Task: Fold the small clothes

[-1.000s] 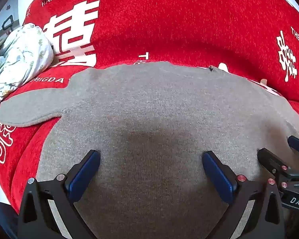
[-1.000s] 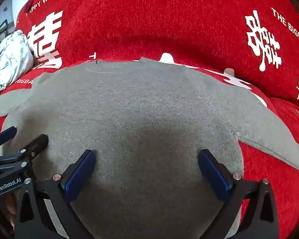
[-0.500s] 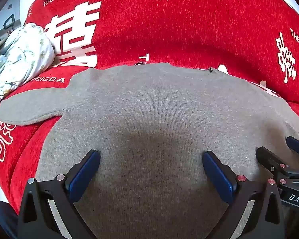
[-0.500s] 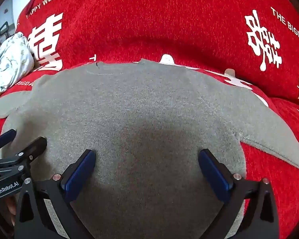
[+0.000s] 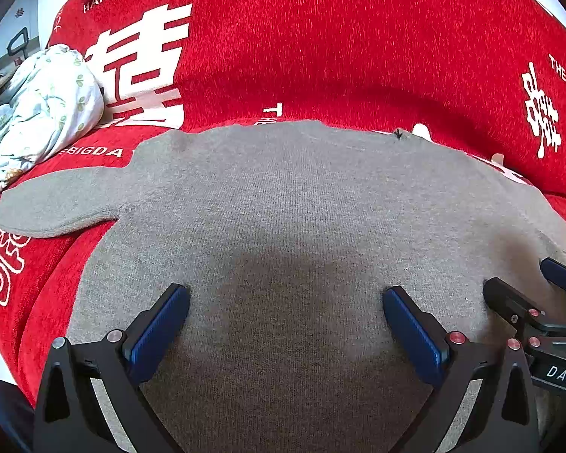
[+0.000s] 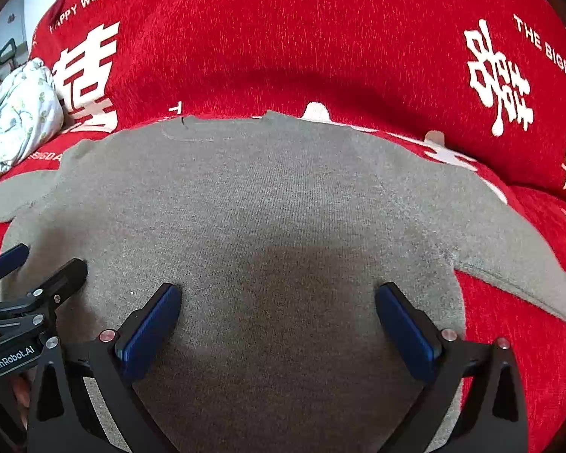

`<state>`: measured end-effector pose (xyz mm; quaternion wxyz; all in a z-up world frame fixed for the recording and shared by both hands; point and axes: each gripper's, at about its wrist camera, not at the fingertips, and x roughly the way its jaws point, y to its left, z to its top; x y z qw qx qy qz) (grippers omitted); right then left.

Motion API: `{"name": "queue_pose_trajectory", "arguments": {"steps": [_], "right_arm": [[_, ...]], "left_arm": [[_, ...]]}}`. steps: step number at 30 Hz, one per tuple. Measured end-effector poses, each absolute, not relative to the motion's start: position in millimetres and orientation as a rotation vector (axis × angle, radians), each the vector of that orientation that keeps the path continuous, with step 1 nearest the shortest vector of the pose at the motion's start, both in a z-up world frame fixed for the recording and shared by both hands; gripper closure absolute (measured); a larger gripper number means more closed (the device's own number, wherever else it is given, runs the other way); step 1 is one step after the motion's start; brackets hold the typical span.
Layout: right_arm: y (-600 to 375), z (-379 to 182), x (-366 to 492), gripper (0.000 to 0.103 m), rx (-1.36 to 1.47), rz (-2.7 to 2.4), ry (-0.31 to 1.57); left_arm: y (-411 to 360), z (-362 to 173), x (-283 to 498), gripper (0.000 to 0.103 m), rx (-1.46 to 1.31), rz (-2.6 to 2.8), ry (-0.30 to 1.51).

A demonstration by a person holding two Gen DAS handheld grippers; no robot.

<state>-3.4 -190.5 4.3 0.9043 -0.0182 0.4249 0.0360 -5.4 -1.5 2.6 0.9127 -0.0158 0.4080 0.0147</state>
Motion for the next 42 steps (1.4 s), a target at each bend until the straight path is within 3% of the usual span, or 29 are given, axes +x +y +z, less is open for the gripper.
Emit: {"name": "queue_pose_trajectory", "arguments": {"steps": [42], "right_arm": [[-180.9,5.5,-1.7,0.0,-0.085,0.042,0.916]], "left_arm": [[-2.9,6.9,0.8,0.0,-0.005,0.045,0.918]]}}
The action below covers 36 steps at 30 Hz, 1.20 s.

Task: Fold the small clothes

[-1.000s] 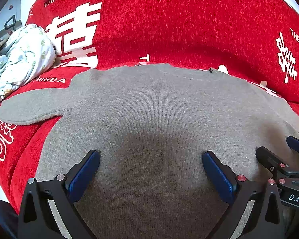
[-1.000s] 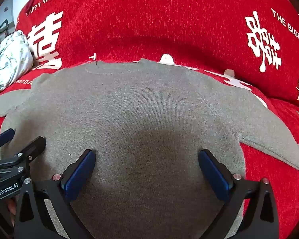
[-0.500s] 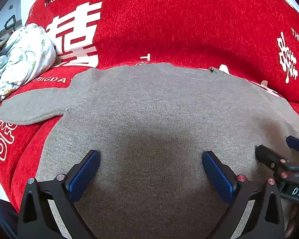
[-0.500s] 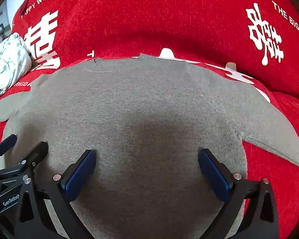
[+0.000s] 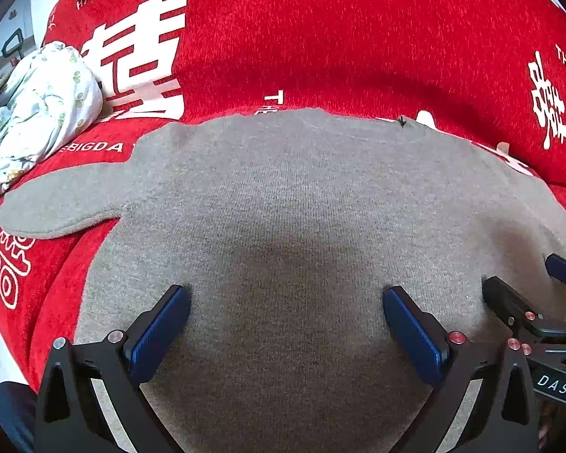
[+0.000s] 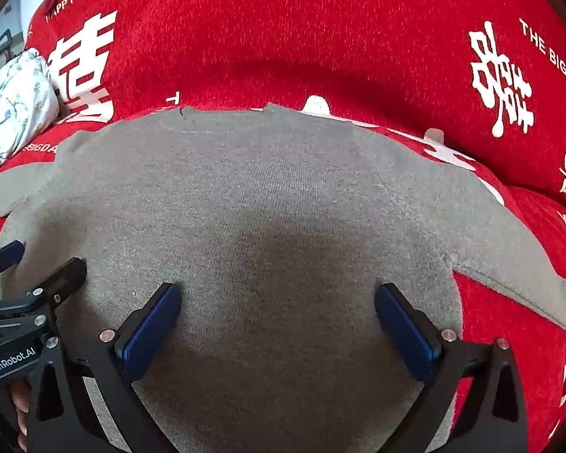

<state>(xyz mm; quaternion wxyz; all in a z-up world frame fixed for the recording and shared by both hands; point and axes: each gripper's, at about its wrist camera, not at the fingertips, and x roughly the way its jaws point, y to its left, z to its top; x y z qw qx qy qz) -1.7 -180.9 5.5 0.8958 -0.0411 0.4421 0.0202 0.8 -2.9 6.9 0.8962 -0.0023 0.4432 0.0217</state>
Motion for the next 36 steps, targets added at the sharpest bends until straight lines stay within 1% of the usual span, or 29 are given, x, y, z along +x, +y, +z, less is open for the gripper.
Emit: {"name": "queue_pose_trajectory", "arguments": {"steps": [3,7,10,26,36], "right_arm": [[-176.2,11.9,-7.4,0.0,-0.12,0.031,0.861],[-173.9,22.7,-17.0,0.0,-0.109,0.049,0.776],[-175.7,28.6,-17.9,0.0,-0.08,0.052,0.755],[-219.5,36.2,-2.9,0.0,0.032,-0.035,0.802],[-236.6,41.4,8.1,0.0,0.056,-0.055,0.803]], "left_arm": [[-2.7,12.1,3.7,0.0,-0.004,0.058,0.947],[-1.1,23.4,-1.0,0.0,-0.01,0.078,0.895],[-2.4,30.5,-2.1,0.0,-0.001,0.084,0.872],[-31.7,48.2,19.0,0.0,0.045,0.063,0.927],[-46.1,55.2,31.9,0.0,0.058,0.065,0.951]]}}
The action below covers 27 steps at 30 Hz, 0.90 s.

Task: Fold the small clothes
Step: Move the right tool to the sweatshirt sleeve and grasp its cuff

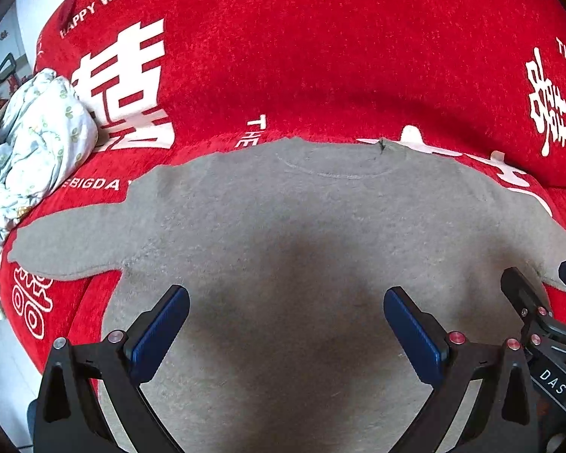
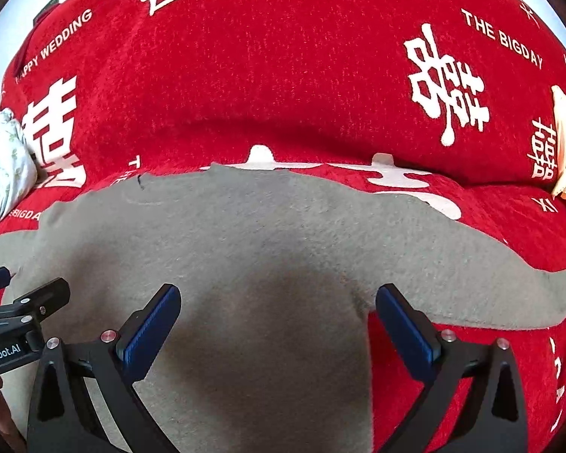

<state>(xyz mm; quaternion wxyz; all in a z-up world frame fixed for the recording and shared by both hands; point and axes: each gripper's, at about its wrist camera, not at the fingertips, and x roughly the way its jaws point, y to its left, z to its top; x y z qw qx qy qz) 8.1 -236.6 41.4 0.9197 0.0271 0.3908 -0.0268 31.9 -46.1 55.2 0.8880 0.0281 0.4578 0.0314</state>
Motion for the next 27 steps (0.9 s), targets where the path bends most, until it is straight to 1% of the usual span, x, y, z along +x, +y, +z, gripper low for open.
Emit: {"name": "queue_pose_trajectory", "arguments": {"steps": [12,27], "right_arm": [[-267.5,49.3,9.6,0.0,0.067,-0.087,0.794],[-327.2,50.9,9.5,0.0,0.118,-0.182,0.8]], "left_arm": [[-76.9,58.8,44.4,0.0,0.088,0.033,0.952],[-142.1,61.9,55.0,0.0,0.133,-0.051,0.95]]}}
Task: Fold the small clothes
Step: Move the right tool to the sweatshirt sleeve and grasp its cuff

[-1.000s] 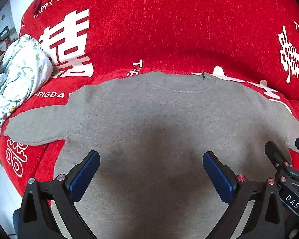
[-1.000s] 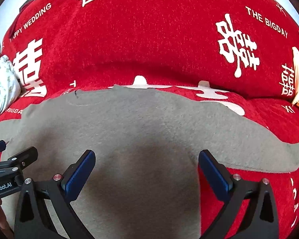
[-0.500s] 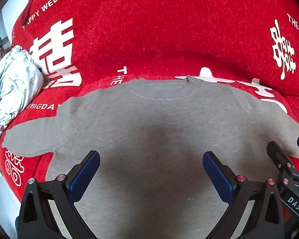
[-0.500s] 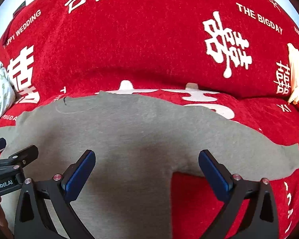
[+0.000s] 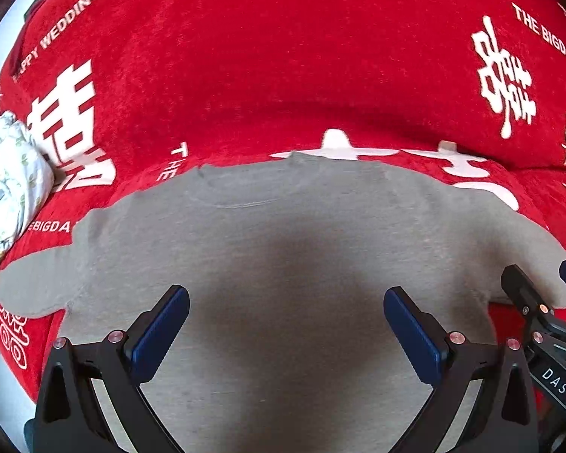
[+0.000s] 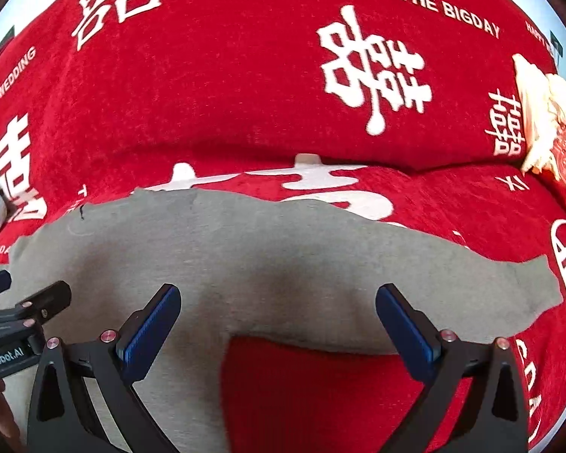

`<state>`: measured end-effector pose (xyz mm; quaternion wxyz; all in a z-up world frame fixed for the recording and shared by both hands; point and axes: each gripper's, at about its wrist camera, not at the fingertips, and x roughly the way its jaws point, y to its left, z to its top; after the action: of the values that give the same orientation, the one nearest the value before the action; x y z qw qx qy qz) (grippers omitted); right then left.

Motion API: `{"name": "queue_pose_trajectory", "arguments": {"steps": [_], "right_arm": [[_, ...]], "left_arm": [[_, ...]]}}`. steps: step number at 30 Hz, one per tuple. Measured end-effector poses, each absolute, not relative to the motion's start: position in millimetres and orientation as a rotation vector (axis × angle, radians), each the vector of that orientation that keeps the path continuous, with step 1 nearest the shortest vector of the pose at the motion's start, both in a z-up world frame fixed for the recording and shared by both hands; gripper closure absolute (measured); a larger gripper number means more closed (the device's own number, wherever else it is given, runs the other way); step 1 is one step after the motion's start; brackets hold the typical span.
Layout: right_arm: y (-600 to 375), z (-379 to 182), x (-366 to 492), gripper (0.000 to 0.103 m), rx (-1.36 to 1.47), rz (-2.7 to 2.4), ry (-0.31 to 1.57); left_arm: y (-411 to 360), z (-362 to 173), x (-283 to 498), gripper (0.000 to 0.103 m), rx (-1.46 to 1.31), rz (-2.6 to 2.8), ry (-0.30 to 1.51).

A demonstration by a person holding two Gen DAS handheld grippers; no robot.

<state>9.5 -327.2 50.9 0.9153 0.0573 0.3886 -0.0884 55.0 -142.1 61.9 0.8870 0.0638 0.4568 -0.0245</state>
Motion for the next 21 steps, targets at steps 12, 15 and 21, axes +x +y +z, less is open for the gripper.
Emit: {"name": "queue_pose_trajectory", "arguments": {"steps": [12,15,21], "right_arm": [[-363.0,50.0,4.0,0.0,0.156,-0.244,0.804],[-370.4,49.7,1.0,0.0,0.15,-0.267,0.801],[-403.5,48.5,-6.2,0.0,0.2,-0.34,0.802]], "left_arm": [[-182.4,60.6,59.9,0.0,0.149,-0.095,0.955],[-190.0,57.7,61.3,0.0,0.142,-0.104,0.965],[-211.4,52.2,61.0,0.0,0.16,-0.13,0.976]]}}
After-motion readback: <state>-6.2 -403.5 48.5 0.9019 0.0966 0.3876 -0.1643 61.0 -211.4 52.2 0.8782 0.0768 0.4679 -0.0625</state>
